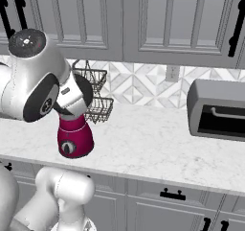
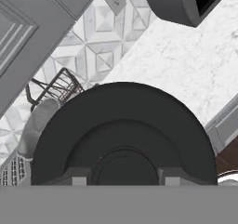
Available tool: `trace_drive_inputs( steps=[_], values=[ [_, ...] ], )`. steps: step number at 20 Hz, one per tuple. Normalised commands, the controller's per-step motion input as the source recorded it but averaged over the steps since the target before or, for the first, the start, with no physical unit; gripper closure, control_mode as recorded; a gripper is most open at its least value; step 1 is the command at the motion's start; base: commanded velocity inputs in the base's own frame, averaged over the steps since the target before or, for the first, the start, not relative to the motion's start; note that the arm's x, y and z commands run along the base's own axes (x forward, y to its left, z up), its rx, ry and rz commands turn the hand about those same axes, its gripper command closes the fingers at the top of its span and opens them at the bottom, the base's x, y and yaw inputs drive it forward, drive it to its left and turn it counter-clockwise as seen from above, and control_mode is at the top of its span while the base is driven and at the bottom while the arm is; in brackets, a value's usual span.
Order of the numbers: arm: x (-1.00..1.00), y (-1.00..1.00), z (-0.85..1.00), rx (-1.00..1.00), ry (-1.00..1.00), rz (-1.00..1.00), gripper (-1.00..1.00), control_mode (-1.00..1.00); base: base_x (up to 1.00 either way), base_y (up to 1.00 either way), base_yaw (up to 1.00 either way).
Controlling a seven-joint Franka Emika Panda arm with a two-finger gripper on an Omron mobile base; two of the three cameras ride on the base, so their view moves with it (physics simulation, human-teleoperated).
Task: Close the lid blender by securely placing the lid on top.
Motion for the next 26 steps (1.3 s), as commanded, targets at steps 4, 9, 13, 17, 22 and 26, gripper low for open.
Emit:
trace_drive_inputs(
  steps=[4, 9, 13, 17, 22, 26],
  values=[
    [-0.28, 0.52, 0.29, 0.11, -0.08, 0.0, 1.0, -1.0, 0.0, 0.0, 0.0],
    [0.16, 0.63, 0.16, 0.05, -0.03, 0.0, 1.0, -1.0, 0.0, 0.0, 0.0],
    [0.57, 0.44, 0.04, 0.0, 0.02, -0.01, 1.0, -1.0, 0.0, 0.0, 0.0],
    [0.59, 0.27, 0.0, 0.0, 0.05, 0.0, 1.0, -1.0, 0.0, 0.0, 0.0],
    [0.67, 0.35, 0.0, -0.05, 0.13, 0.0, 1.0, -1.0, 0.0, 0.0, 0.0],
    [0.44, 0.11, 0.0, -0.04, 0.12, 0.0, 1.0, -1.0, 0.0, 0.0, 0.0]
  ],
)
